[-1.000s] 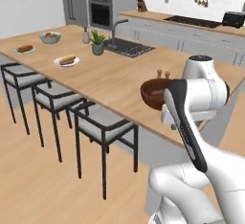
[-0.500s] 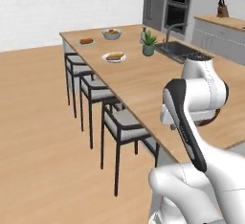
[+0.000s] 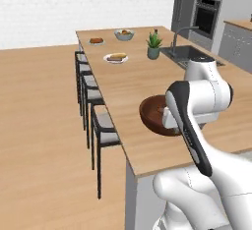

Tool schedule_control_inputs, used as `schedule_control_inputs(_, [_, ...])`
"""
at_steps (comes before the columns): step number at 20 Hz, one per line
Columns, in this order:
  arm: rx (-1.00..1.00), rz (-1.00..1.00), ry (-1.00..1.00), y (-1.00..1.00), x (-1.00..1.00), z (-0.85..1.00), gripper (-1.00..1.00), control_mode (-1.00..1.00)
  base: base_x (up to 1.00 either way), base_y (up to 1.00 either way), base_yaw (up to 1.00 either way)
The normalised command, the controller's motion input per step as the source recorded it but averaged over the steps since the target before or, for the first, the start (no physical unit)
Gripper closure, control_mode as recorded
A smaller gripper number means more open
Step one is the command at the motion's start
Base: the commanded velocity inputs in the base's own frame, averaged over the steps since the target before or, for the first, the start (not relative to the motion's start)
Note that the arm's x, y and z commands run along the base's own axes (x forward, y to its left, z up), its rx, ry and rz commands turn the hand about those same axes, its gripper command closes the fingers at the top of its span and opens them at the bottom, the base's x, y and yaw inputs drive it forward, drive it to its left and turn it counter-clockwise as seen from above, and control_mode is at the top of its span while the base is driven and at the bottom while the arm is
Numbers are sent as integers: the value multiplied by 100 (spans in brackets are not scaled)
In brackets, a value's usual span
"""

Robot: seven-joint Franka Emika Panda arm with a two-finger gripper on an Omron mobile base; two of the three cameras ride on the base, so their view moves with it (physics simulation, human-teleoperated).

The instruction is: Place one bun and one sausage from the bowl on each plate.

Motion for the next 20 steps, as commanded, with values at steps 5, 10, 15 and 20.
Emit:
schedule_control_inputs(5, [0, 0, 0, 0, 0, 0, -100, 100, 14, -96, 24])
schedule_control_inputs(10, [0, 0, 0, 0, 0, 0, -100, 100, 39, -53, 26])
schedule_control_inputs(15, [0, 0, 0, 0, 0, 0, -100, 100, 26, 24, -3])
schedule_control_inputs(20, [0, 0, 0, 0, 0, 0, -100, 100, 56, 14, -2])
